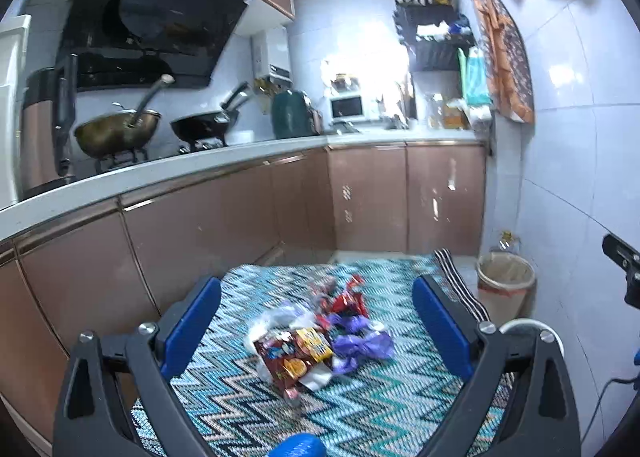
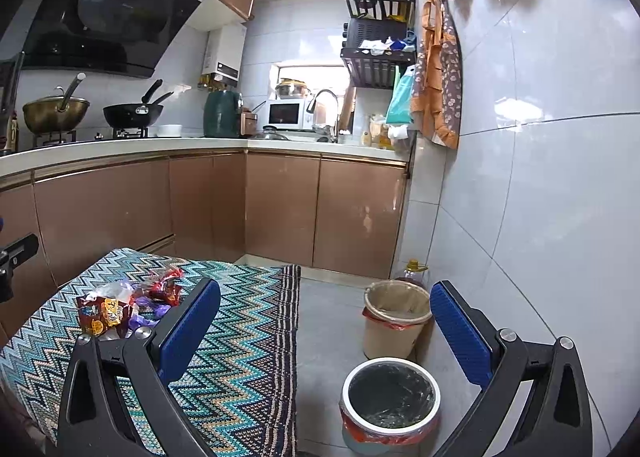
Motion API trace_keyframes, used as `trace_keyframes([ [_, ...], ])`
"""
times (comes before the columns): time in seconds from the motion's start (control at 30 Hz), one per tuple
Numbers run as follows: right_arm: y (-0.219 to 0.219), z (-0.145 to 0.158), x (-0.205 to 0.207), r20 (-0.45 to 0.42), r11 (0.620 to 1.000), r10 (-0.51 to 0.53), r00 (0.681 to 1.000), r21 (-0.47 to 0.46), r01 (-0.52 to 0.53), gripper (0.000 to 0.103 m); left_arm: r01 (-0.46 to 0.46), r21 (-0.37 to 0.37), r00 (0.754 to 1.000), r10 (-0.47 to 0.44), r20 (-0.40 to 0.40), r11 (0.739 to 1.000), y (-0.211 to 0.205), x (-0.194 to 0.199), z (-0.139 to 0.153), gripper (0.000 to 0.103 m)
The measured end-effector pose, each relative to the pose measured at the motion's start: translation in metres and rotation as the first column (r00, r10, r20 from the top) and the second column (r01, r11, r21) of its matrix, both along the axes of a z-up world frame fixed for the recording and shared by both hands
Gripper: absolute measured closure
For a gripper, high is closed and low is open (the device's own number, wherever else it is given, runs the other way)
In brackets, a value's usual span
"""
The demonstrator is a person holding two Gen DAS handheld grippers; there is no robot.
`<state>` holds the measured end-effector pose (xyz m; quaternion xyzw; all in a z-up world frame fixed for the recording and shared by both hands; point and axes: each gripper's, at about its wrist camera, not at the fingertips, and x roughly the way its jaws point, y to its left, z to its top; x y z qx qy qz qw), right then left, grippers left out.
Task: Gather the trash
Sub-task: 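Move both tools toward the trash pile on the patterned table, then grasp the red snack wrapper with the left tool while the right tool grasps the purple bag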
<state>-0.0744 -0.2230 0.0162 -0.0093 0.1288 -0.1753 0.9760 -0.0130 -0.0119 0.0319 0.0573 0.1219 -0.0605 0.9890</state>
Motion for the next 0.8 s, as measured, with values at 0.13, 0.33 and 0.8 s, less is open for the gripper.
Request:
trace_keyframes([
  [0.13, 0.000, 0.000, 0.003, 0.013, 1.000, 0.021, 1.000, 0.003, -0.021, 0.000, -0.024, -0.004, 1.000, 0.024, 0.010, 1.000, 0.010, 0.004, 0.007, 0.006],
  [0.33, -0.003, 0.003, 0.008, 0.047, 0.998, 0.061, 0.997, 0.020, -0.062, 0.000, -0.065, -0.034, 0.998, 0.065, 0.002, 0.997, 0.031, 0.017, 0.019, 0.006],
  [0.8, 0.016, -0.019, 0.087, -0.075, 0.936, 0.333, 0.940, 0.148, -0.319, 0.002, -0.060, -0.105, 0.973, 0.035, -0.229, 0.993, 0.081, 0.091, -0.011, 0.007],
])
